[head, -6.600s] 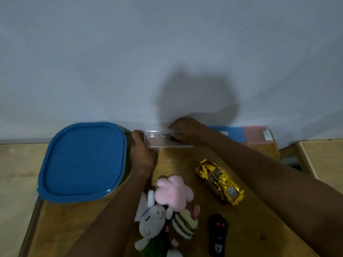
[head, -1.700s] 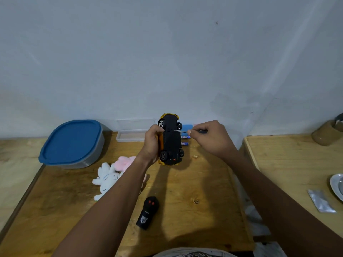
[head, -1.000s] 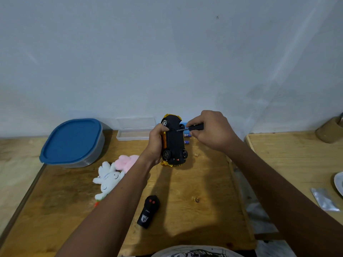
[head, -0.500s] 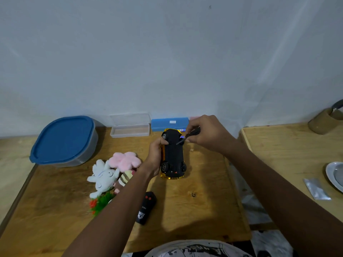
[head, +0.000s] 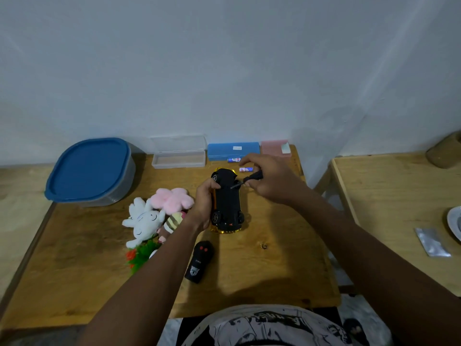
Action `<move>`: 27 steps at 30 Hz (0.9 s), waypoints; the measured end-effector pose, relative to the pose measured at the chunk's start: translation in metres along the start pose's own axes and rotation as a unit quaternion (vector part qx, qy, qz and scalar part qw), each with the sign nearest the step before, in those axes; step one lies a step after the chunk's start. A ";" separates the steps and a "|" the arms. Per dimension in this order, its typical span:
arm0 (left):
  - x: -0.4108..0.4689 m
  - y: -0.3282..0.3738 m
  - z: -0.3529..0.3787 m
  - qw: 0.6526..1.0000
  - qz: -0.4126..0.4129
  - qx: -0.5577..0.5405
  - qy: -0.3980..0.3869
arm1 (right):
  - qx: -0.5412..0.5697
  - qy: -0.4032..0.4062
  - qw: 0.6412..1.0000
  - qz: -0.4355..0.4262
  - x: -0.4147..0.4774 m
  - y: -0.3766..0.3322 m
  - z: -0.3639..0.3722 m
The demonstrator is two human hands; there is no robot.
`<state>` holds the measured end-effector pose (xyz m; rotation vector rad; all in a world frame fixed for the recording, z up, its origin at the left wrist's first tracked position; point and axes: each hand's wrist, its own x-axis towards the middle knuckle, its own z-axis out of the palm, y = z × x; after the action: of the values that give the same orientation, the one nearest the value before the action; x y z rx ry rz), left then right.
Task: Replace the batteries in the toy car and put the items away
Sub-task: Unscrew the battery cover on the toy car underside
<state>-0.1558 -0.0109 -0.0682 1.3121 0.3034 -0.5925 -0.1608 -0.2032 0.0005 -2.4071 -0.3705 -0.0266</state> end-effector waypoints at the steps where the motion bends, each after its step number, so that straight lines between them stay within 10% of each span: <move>1: 0.000 0.000 -0.001 1.000 -0.001 -0.001 -0.002 | 0.011 -0.013 1.000 0.004 0.000 0.001 0.000; 27: 0.008 -0.010 -0.001 0.998 -0.038 0.041 -0.024 | 0.011 -0.001 1.000 0.000 0.003 0.025 0.018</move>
<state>-0.1547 -0.0136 -0.0808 1.3669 0.2931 -0.7060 -0.1524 -0.2087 -0.0289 -2.3861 -0.3710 -0.0195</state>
